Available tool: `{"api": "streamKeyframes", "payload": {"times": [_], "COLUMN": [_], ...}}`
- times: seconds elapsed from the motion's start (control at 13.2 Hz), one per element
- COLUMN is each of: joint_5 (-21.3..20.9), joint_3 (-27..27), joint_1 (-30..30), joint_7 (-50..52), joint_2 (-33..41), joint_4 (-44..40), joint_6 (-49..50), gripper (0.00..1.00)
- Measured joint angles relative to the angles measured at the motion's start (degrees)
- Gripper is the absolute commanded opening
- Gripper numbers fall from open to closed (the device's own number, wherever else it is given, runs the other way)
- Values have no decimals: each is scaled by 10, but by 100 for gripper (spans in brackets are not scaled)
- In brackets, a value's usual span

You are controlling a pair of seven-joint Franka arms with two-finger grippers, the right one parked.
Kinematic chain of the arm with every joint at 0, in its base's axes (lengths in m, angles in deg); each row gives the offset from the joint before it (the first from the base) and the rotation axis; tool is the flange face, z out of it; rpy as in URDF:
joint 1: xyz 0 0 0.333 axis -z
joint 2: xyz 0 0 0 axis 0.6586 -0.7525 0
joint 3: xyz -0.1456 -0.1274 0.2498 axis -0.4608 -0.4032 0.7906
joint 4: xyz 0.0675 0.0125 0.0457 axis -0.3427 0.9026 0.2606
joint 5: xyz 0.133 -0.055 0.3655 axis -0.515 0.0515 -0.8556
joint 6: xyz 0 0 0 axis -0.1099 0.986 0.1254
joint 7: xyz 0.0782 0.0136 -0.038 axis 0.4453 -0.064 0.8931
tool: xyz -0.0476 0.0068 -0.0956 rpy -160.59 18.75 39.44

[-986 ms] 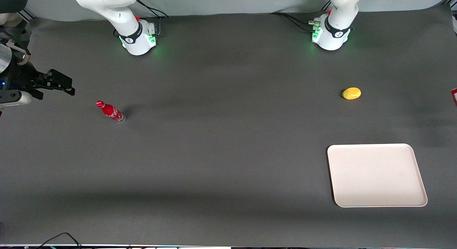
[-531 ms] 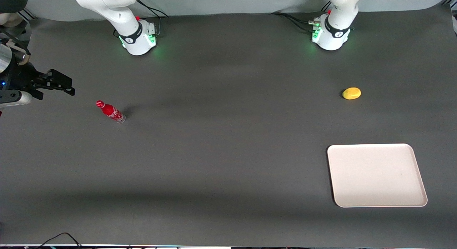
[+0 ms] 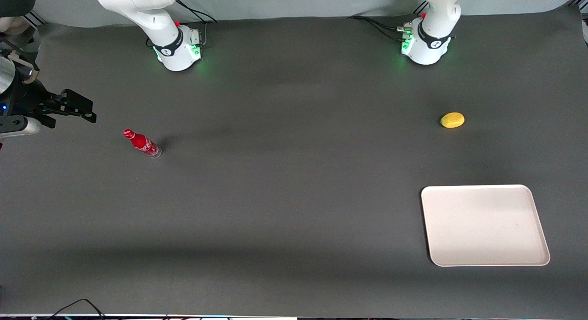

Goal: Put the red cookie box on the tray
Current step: 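Carry the held cookie box over the white tray and lower it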

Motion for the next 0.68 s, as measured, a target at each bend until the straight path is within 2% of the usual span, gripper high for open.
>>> {"api": "streamKeyframes", "payload": {"times": [0.3, 0.68], "joint_5": [68, 108], "joint_3": [7, 3], "joint_1": [3, 3], "joint_7": [3, 3], "joint_2": [-89, -182], "joint_4": [2, 2], "joint_6": [-111, -162], "gripper": [0, 0]}}
